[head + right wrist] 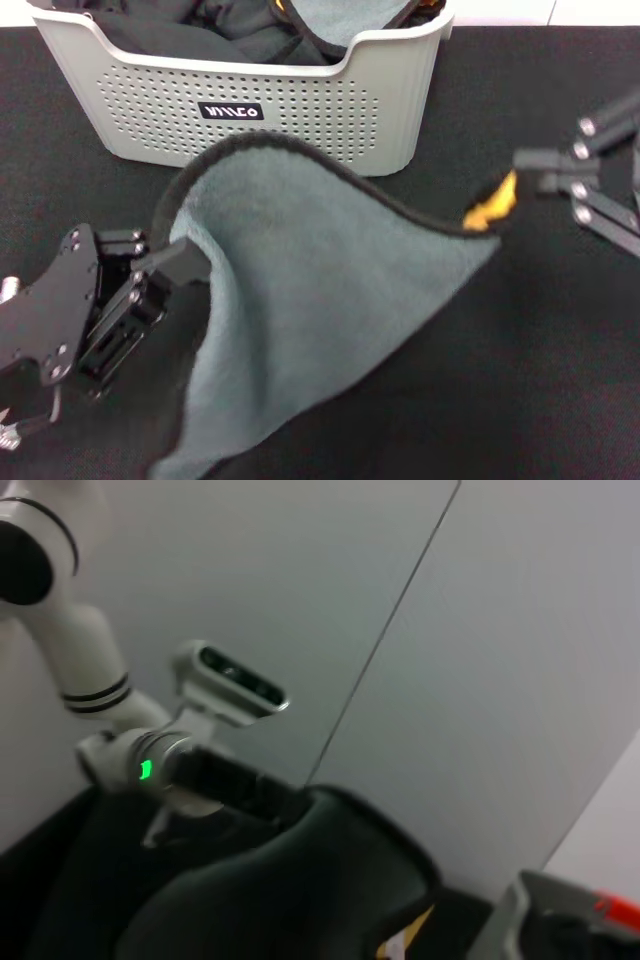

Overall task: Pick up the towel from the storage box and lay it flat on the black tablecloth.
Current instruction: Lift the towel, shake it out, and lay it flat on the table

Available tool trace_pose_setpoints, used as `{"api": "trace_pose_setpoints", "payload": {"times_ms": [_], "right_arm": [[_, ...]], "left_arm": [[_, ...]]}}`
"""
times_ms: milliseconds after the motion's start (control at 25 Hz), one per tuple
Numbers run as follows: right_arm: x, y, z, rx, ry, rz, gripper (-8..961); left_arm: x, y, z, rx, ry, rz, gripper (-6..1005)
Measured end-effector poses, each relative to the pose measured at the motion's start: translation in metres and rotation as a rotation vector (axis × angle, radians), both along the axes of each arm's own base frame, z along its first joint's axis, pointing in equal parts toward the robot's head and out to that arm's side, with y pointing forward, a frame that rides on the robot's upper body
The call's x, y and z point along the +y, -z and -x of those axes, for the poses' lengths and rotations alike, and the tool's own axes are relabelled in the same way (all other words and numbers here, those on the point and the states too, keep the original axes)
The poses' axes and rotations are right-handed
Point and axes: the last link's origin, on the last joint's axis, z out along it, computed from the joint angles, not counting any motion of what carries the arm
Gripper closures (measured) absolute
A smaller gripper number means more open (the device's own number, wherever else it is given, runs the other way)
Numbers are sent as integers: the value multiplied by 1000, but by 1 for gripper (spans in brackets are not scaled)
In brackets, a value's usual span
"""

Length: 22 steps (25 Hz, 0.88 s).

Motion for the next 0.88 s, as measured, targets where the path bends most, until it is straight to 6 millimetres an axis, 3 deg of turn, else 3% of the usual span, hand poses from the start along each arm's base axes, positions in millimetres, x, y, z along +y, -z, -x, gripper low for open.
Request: {"api": "trace_pose_setpoints", "payload": {"times_ms": [520, 880], "right_arm": [[-50, -26, -35, 8, 194, 205, 916], [-88, -33, -63, 127, 224, 320, 915]], "left_arm": [[-2, -23, -27, -35, 120, 230, 990], [-34, -19, -20, -30, 81, 201, 989]]}}
